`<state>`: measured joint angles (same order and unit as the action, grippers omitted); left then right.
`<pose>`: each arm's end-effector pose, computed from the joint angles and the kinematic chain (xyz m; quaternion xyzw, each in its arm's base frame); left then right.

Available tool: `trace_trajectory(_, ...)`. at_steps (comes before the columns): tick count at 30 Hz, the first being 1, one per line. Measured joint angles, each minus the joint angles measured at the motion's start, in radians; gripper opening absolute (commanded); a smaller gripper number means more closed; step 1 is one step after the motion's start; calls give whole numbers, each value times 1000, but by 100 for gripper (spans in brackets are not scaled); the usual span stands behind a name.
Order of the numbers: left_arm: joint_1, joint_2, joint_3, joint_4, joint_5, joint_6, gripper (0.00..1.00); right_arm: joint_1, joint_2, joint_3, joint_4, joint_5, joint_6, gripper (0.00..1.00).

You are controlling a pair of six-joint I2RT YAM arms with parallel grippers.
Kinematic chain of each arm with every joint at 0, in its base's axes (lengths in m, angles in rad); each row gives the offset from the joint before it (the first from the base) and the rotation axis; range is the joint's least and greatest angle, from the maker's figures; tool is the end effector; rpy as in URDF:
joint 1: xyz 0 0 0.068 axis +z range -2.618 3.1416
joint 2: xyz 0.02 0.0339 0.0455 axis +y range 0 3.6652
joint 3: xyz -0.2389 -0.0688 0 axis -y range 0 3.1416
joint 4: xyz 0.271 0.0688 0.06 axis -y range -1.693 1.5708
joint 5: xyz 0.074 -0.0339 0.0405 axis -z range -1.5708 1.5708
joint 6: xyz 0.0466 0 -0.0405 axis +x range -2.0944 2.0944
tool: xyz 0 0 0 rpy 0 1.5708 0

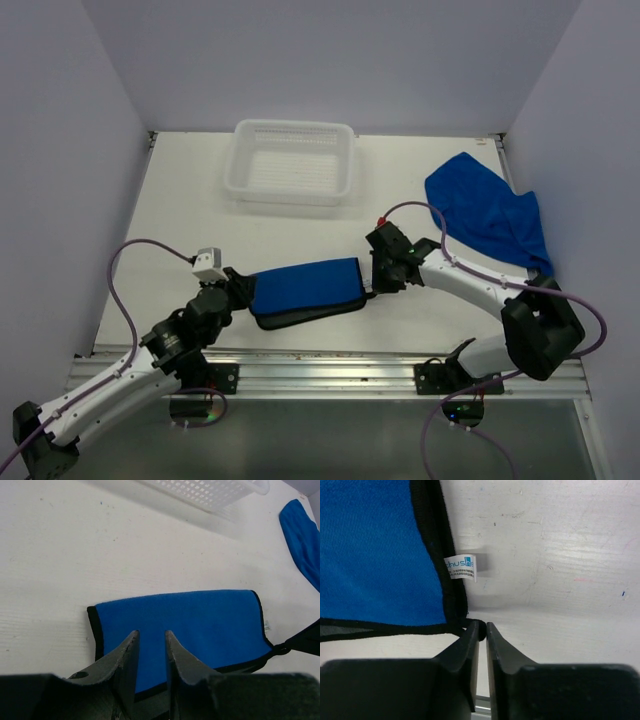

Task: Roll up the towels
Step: Fold the towel

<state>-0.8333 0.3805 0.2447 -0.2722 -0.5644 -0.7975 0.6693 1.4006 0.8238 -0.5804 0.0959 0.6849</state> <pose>0.1387 -0.1156 0.1800 -0.1385 0.8052 -0.2245 0.5310 0.2285 0.1751 0.1412 0.0175 0.9775 0.0919 0.1892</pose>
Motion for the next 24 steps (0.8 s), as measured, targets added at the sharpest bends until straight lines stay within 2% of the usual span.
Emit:
trace_trajectory(7, 0, 31, 0, 2, 0, 1, 35, 0, 0, 30, -42, 35, -5, 26)
trace_trajectory(9, 0, 38, 0, 3, -1, 5, 36, 0, -6, 39, -59, 47, -5, 32)
trace_trajectory(15, 0, 75, 17, 5, -11, 16, 42, 10, -39, 58, -73, 66, -16, 35)
trace_trajectory(17, 0, 79, 30, 4, -19, 24, 46, 37, -85, 48, -27, 54, -29, 46)
trace_trajectory(18, 0, 81, 38, 3, -24, 26, 47, 58, -109, 43, 7, 35, -36, 47)
trace_trajectory(22, 1, 136, 111, 8, -68, 36, 54, 167, -131, 43, 150, -14, -78, 46)
trace_trajectory(24, 2, 200, 154, 27, -94, 47, 54, 225, -74, 79, 178, -21, -96, 42)
